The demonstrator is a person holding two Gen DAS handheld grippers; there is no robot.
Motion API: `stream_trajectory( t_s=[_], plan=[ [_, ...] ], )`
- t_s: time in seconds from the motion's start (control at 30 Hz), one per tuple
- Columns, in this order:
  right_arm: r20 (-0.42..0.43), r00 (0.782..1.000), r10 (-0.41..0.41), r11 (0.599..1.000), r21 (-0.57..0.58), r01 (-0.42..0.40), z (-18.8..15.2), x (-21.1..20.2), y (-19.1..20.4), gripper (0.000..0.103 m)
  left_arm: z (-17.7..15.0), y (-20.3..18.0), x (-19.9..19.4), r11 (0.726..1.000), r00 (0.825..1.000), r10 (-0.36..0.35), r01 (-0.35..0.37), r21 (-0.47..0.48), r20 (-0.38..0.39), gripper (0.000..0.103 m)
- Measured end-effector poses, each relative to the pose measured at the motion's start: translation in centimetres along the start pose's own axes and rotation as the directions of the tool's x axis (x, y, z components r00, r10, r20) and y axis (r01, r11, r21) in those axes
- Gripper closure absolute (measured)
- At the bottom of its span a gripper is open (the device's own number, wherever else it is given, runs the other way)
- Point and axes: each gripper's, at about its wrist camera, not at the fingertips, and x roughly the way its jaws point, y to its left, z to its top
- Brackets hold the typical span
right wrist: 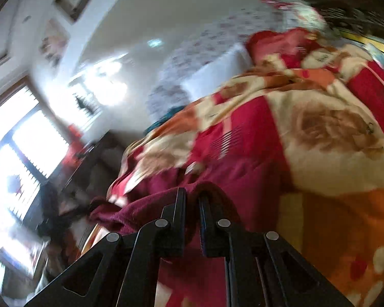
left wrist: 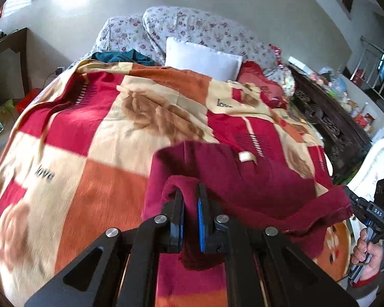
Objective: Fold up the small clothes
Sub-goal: 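Carry the lifted hem over the strip toward the collar with both grippers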
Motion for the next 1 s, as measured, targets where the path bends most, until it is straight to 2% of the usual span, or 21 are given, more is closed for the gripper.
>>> stream_trajectory(
  t_s=[0.1,0.17,0.2,0.23,0.27,0.3,0.33,0.37,0.43,0.5,0.6,0.63,0.7,0.73,0.8,0.9,1.0],
  plan=[
    [-0.041,0.996,-0.074,0.995,0.071,0.077,1.2,3.4,-3.1,0.084,1.5,0.8,3.7,0.999,0.999,-0.006,0.004,-0.043,-0.044,0.093],
    [-0.052,0.991,-0.126,0.988,0.089,0.130,1.3,4.2,-4.2,0.075,1.8,1.2,4.9,0.997,0.997,-0.047,0.043,-0.066,-0.062,0.083],
    [-0.030,0.989,-0.146,0.986,0.077,0.148,1.2,3.8,-4.2,0.071,1.9,1.3,5.1,0.997,0.996,-0.055,0.050,-0.067,-0.068,0.072],
    [-0.010,0.987,-0.159,0.985,0.072,0.159,1.3,3.3,-4.0,0.053,2.0,1.3,4.8,0.998,0.998,-0.035,0.032,-0.057,-0.047,0.054],
    [0.021,0.986,-0.168,0.984,0.071,0.166,1.4,2.6,-4.0,0.039,2.1,1.3,4.1,0.999,1.000,-0.003,0.003,-0.043,-0.008,0.045],
    [0.050,0.983,-0.178,0.982,0.073,0.174,1.5,1.8,-3.8,0.038,2.3,1.3,3.2,0.999,0.999,0.024,-0.023,-0.028,0.044,0.031],
    [0.072,0.980,-0.188,0.981,0.067,0.183,1.6,1.0,-3.5,0.038,2.5,1.3,2.3,0.999,0.995,0.039,-0.037,-0.017,0.088,0.026],
    [0.080,0.980,-0.180,0.983,0.043,0.177,1.7,0.5,-2.9,0.038,2.6,1.2,1.5,0.999,0.992,0.048,-0.048,-0.001,0.118,0.026],
    [0.070,0.986,-0.155,0.986,-0.050,0.158,1.6,0.5,-0.8,0.038,2.7,0.7,0.9,0.998,0.992,0.048,-0.052,0.029,0.115,0.026],
    [0.046,0.981,-0.187,0.969,-0.155,0.192,1.0,1.8,1.4,0.040,2.3,-0.1,0.7,0.996,0.992,0.050,-0.058,0.067,0.119,0.025],
    [-0.014,0.968,-0.251,0.936,-0.260,0.238,0.4,5.5,3.2,0.058,1.7,-1.2,2.6,0.994,0.996,0.059,-0.065,0.086,0.070,0.024],
    [-0.033,0.962,-0.271,0.928,-0.274,0.252,0.3,6.9,3.3,0.063,1.4,-1.4,3.9,0.993,0.996,0.080,-0.083,0.084,0.045,0.024],
    [-0.045,0.937,-0.348,0.899,-0.298,0.320,0.2,9.3,2.8,0.065,1.2,-1.6,5.9,0.989,0.992,0.124,-0.126,0.079,0.028,0.024],
    [-0.052,0.913,-0.404,0.877,-0.306,0.370,0.3,10.7,2.1,0.066,1.2,-1.3,7.2,0.984,0.987,0.160,-0.161,0.077,0.019,0.024],
    [-0.062,0.896,-0.440,0.866,-0.291,0.406,0.5,12.0,0.6,0.071,1.2,-0.5,9.1,0.975,0.976,0.216,-0.215,0.057,-0.010,0.024],
    [-0.094,0.877,-0.472,0.861,-0.262,0.435,1.0,14.0,-1.4,0.072,1.4,1.5,11.3,0.970,0.969,0.241,-0.241,0.005,-0.043,0.024],
    [-0.106,0.862,-0.496,0.847,-0.276,0.454,1.1,15.4,-1.9,0.072,1.4,2.6,12.5,0.973,0.972,0.227,-0.229,-0.037,-0.053,0.016]
  ],
)
